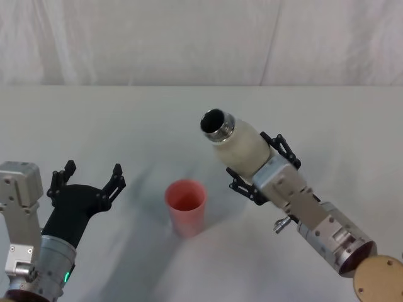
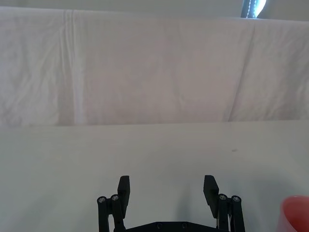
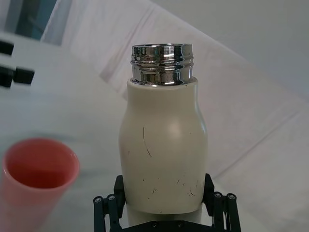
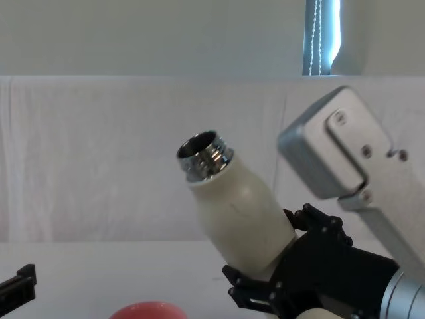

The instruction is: Grasp the thermos with one hand and pour water into the cup lid.

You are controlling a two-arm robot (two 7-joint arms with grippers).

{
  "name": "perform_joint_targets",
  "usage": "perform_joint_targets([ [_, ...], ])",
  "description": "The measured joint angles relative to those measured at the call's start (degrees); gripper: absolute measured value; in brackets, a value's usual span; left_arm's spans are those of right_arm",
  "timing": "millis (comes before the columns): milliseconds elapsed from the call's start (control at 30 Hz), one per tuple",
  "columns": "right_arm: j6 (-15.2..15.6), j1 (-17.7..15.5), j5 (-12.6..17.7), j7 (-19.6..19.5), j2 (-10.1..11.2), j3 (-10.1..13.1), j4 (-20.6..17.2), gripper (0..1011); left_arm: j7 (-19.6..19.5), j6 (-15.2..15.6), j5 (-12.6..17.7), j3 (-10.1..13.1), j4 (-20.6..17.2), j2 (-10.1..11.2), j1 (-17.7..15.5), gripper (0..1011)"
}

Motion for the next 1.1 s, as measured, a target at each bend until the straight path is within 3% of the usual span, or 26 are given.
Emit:
perform_joint_targets([
  [367, 1.6, 1.5, -13.2, -2.5, 1.1, -2.2, 0.3, 958, 0.0, 0.0, 0.0, 0.0, 0.0, 0.0, 0.0, 1001],
  [800, 2.1, 3.1, -23.2, -4.3, 2.4, -3.8, 2.0, 958, 0.0, 0.0, 0.0, 0.0, 0.0, 0.0, 0.0, 1001],
  [1100, 2.1, 4.5, -27.8, -4.0, 3.9, -5.1, 2.7, 958, 0.0, 0.0, 0.0, 0.0, 0.0, 0.0, 0.0, 1001],
])
